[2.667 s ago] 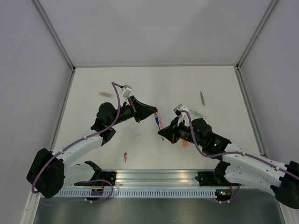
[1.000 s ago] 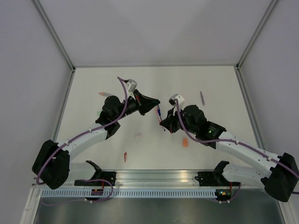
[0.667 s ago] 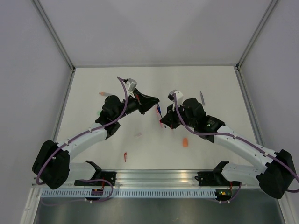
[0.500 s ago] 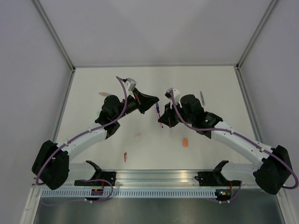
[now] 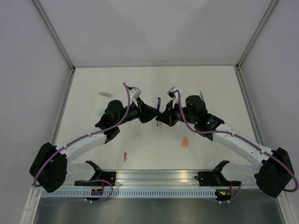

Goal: Insert the pens into the pen caps
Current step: Press the pen cap at the center of the board, then place the pen at the center of the board.

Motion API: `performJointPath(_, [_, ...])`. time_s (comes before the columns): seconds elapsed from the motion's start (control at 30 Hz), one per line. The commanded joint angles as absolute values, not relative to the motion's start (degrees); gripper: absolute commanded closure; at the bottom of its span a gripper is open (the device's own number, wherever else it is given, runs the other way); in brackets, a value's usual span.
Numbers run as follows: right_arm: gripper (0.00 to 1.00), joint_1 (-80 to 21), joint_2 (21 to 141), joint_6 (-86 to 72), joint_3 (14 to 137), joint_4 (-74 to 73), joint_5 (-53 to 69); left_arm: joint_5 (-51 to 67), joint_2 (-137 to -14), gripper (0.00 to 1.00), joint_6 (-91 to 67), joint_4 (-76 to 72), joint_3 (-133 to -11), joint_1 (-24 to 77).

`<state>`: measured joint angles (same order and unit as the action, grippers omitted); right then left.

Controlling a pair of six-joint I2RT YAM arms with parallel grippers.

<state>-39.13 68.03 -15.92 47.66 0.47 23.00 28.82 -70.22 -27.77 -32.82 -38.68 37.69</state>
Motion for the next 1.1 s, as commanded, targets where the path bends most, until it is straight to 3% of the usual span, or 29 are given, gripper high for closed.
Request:
performJointPath(0.0, [1.0, -37.79, 66.01, -16.88, 49.31, 13.18, 21.88, 34.55, -69.18, 0.65, -29.35, -25.23, -36.74, 39.2])
performJointPath(0.5, [1.0, -38.67, 66.36, -17.05, 45.36, 9.58, 21.89, 34.01, -65.22, 0.5, -29.44, -24.79, -35.6, 38.15])
performJointPath(0.7, [1.0, -38.67, 69.69, -19.59, 45.26, 6.78, 16.44, 31.21, -61.98, 0.43, -28.13, -22.07, -35.51, 38.23])
performJointPath(0.83, [1.0, -38.67, 73.73, -24.69, 46.75, 1.87, 10.65, 22.96, -57.14, 0.33, -26.63, -17.94, -34.54, 38.14])
performJointPath(0.93, [1.0, -38.67, 79.95, -24.79, 52.27, -6.31, 3.45, 10.16, -52.57, 0.23, -25.4, -14.08, -32.96, 38.15])
performJointPath(1.07, [1.0, -37.09, 88.57, -22.42, 58.0, -14.57, -2.72, -0.93, -48.87, 0.2, -24.79, -12.04, -30.86, 38.15])
